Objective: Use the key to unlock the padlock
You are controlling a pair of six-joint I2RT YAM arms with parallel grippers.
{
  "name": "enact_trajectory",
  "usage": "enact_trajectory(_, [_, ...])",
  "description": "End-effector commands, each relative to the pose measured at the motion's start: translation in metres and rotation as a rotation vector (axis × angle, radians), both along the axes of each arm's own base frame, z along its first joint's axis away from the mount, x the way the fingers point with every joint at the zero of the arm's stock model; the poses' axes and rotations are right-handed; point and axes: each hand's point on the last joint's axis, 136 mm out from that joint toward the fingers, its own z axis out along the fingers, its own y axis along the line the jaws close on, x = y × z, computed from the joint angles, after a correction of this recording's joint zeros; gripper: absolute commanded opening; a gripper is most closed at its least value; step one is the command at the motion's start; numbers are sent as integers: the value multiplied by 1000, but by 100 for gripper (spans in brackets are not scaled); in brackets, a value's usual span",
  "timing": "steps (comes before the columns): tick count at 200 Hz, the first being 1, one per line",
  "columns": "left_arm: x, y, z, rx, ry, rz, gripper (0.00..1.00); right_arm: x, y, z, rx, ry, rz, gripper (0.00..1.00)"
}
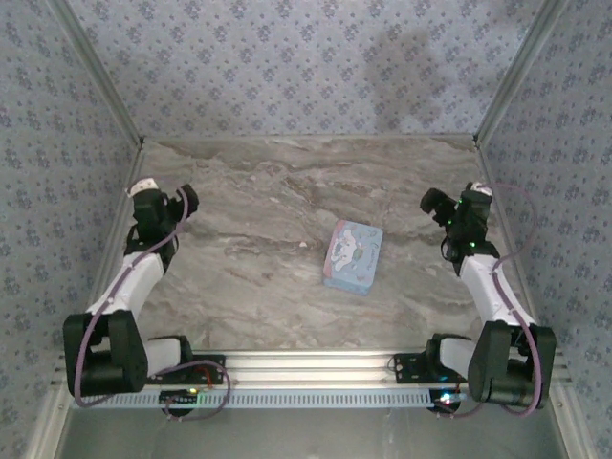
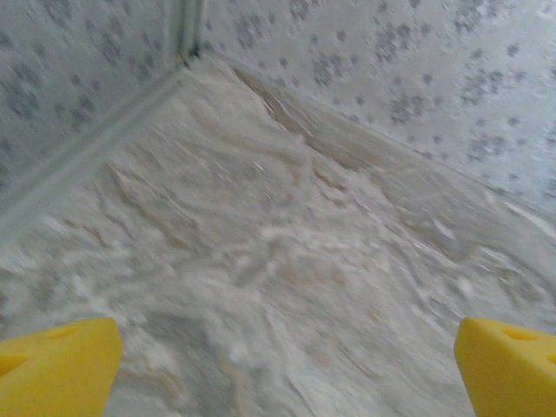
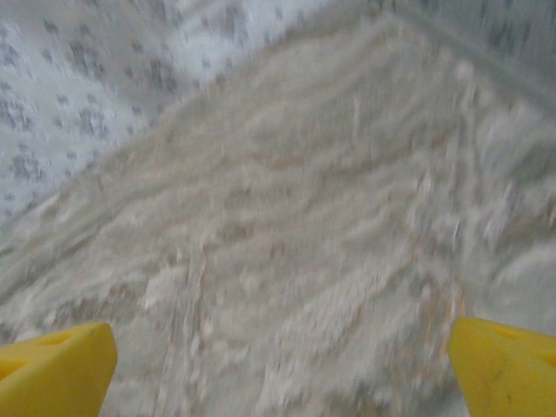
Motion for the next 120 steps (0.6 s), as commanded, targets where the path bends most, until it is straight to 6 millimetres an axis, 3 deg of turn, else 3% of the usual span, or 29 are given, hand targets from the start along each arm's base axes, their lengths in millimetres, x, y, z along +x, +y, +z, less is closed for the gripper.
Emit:
enact_trajectory(1, [-25, -48, -26, -208, 167, -129, 98, -36, 44, -42, 236, 248, 98, 96])
enact_trajectory(27, [-48, -102, -28, -234, 221, -305, 97, -51, 80, -51, 296, 330, 216, 90])
enact_trajectory(54, [-76, -137, -40, -257, 295, -408, 97, -60, 114, -57, 334, 389, 298, 89])
enact_trajectory(79, [-96, -156, -48, -271, 336, -470, 97, -58, 145, -64, 331, 426, 373, 89])
enact_trajectory(120, [-117, -163, -51, -297, 346, -480, 97, -38, 182, -64, 289, 453, 454, 87])
